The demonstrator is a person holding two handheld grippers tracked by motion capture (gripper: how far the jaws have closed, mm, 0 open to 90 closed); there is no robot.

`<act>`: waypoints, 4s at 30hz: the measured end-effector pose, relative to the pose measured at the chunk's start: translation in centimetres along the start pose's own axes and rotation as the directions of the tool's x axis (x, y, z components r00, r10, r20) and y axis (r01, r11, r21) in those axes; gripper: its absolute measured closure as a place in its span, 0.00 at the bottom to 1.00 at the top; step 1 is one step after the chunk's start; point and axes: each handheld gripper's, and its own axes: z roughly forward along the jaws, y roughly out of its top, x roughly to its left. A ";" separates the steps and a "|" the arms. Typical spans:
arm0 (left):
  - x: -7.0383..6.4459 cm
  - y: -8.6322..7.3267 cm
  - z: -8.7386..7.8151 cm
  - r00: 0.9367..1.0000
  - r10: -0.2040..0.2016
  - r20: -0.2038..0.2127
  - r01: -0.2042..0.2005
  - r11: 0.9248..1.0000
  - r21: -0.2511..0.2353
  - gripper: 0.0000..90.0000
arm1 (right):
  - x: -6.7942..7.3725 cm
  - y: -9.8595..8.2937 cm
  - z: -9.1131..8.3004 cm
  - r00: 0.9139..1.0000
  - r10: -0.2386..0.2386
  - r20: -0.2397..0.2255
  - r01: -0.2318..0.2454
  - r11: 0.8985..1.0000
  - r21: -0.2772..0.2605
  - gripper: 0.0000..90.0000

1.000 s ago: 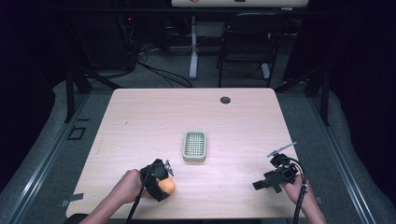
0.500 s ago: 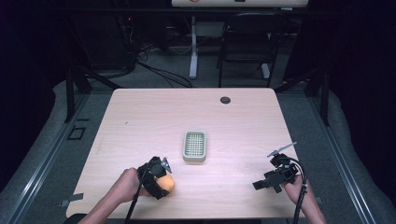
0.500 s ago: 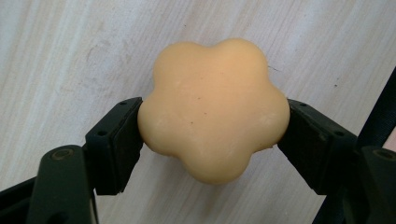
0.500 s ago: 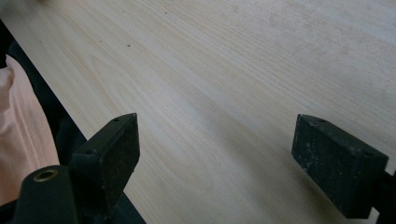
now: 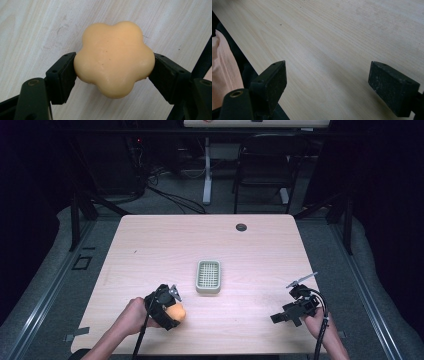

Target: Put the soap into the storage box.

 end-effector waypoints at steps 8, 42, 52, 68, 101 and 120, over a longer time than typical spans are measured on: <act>0.3 0.1 -0.4 1.000 -0.003 0.001 0.003 1.000 -0.017 0.28 | 0.0 0.1 -0.1 1.000 -0.013 0.004 0.013 1.000 0.016 0.17; 2.8 2.2 -2.3 0.999 -0.032 -0.022 0.030 0.994 -0.102 0.28 | 0.0 -0.1 0.0 1.000 0.011 0.009 -0.011 1.000 -0.004 0.17; 3.3 3.0 -2.4 0.999 -0.027 -0.026 0.024 0.994 -0.111 0.28 | 0.0 -0.1 0.0 1.000 0.010 0.010 -0.010 1.000 -0.004 0.17; 4.1 3.8 -2.9 0.999 -0.031 -0.026 0.028 0.992 -0.124 0.28 | -0.2 0.0 -0.2 1.000 -0.009 0.010 0.008 1.000 0.014 0.17; 5.6 7.4 -3.4 1.000 -0.018 -0.026 0.014 0.988 -0.156 0.28 | -0.2 0.0 -0.3 1.000 -0.006 0.006 0.006 1.000 0.010 0.17; 6.6 9.4 -3.6 0.999 -0.020 -0.026 0.015 0.985 -0.171 0.28 | -0.2 0.0 -0.3 1.000 -0.004 0.004 0.004 1.000 0.007 0.17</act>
